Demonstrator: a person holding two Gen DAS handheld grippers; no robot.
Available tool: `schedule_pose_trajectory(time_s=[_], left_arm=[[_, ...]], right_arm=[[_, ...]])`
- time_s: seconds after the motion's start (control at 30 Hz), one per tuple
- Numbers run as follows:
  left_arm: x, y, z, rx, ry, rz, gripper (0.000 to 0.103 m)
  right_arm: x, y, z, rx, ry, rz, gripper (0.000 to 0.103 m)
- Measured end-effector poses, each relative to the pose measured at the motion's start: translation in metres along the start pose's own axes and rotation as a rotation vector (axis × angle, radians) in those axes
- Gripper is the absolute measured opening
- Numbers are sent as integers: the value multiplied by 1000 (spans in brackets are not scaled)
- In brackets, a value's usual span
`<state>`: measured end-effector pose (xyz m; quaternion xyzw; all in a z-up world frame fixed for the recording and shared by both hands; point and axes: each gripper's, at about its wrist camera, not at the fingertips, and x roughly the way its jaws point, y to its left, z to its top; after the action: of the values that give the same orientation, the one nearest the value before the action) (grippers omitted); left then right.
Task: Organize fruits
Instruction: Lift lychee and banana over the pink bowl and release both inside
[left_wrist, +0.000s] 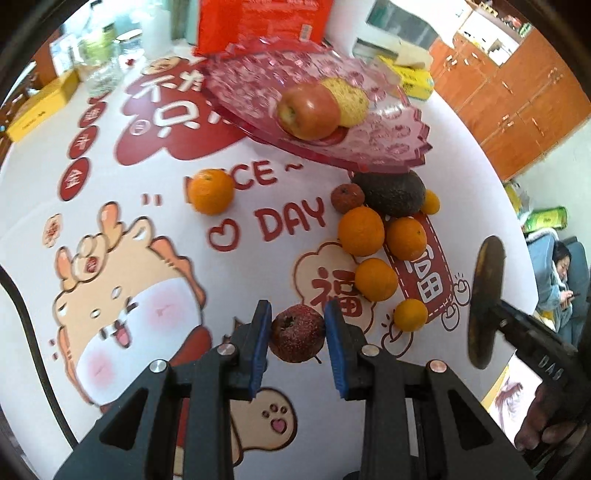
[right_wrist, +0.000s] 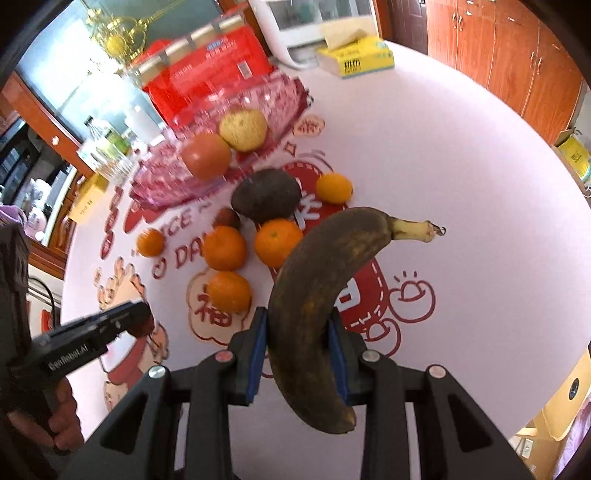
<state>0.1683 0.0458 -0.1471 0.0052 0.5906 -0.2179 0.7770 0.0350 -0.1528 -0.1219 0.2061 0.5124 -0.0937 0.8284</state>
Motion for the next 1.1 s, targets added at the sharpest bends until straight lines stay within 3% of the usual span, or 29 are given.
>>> schedule_pose_trajectory(time_s=[0.27,0.63,1.1], left_arm=[[-42,15,-2,-29,-83,25,28],[-95,17,27,-32,-221,54,28],[-109,11,82,-79,-329,93,28]], right_arm=[[-37,11,20,-12,-91,66,31],[-68,38,64,-87,-205,159,31],[-63,60,138,-153,-275,263,31]])
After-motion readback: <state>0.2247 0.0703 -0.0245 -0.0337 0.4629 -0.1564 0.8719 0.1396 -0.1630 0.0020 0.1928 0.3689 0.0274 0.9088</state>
